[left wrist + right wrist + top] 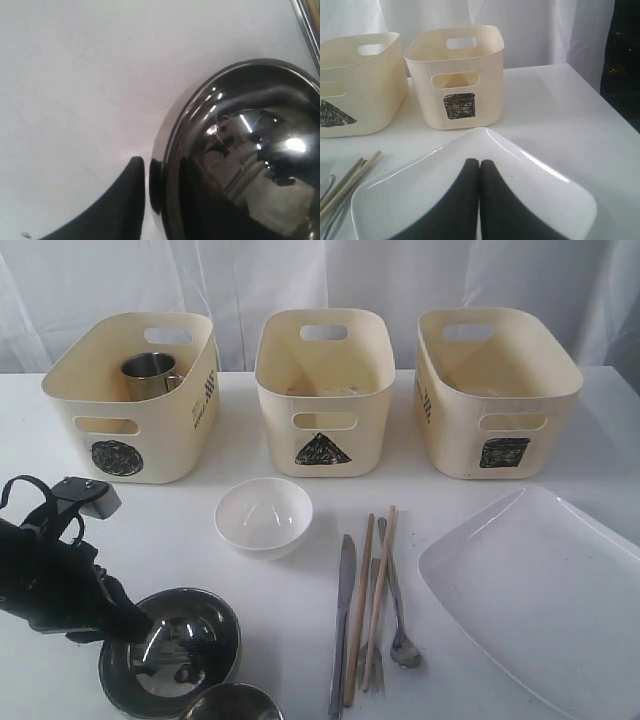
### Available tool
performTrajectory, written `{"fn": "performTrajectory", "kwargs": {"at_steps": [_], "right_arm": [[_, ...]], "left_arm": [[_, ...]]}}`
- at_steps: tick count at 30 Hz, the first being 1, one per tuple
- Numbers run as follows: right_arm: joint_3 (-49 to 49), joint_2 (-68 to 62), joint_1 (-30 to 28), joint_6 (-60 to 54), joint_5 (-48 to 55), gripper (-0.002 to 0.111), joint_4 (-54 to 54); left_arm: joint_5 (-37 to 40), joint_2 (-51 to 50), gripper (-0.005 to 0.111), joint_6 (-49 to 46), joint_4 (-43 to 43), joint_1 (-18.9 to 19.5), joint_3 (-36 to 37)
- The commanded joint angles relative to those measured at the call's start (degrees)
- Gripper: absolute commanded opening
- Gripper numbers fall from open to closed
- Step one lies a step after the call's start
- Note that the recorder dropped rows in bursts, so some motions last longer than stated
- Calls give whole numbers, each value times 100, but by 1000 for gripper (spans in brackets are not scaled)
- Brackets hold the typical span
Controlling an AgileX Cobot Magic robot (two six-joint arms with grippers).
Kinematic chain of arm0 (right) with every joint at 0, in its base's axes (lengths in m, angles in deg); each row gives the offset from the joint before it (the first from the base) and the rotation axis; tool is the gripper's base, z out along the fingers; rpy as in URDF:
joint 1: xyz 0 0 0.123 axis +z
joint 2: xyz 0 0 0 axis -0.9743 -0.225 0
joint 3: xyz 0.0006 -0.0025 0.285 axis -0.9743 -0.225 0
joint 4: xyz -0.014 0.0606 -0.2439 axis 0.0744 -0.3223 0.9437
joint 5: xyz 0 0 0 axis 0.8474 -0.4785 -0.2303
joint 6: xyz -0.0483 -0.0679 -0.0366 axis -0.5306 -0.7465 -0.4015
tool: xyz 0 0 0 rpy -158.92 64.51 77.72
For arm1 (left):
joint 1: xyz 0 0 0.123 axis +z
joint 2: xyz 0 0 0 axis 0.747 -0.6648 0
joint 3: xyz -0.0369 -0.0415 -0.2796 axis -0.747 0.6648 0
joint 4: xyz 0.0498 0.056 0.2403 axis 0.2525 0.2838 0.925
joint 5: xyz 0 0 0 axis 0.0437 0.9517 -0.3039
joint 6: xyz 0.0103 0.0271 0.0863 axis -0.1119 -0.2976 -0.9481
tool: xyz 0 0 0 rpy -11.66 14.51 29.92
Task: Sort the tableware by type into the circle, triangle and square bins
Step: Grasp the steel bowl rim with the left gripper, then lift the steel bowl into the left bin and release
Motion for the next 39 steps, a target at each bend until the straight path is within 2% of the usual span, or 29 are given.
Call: {"fn": "performTrajectory", "kwargs": {"at_steps": [1, 2, 6, 11, 18, 23, 29, 39], "right_arm": [[-35, 34, 42, 0, -48, 0, 36], [-35, 34, 42, 0, -48, 0, 36], [-35, 34, 42, 0, -48, 0, 36], [-35, 34, 42, 0, -48, 0, 36], [-35, 34, 42, 0, -48, 0, 36], [-35, 34, 42, 0, -48, 0, 36], [-35, 34, 42, 0, -48, 0, 36], [-35, 34, 42, 0, -48, 0, 36]], "left_arm": [[43, 8, 8, 41, -91, -23, 40], [4, 8, 0, 41, -91, -23, 40], [-238, 104, 0, 35, -303, -23, 16], [7, 641, 0, 50, -235, -23, -468], [-817, 1101, 0, 841, 1015, 39, -1793], [-980, 636, 0, 1231, 1622, 446, -2780], [-842, -165, 0, 1231, 1782, 823, -4129], [-681, -1658, 0, 1306, 1842, 843, -5558]]}}
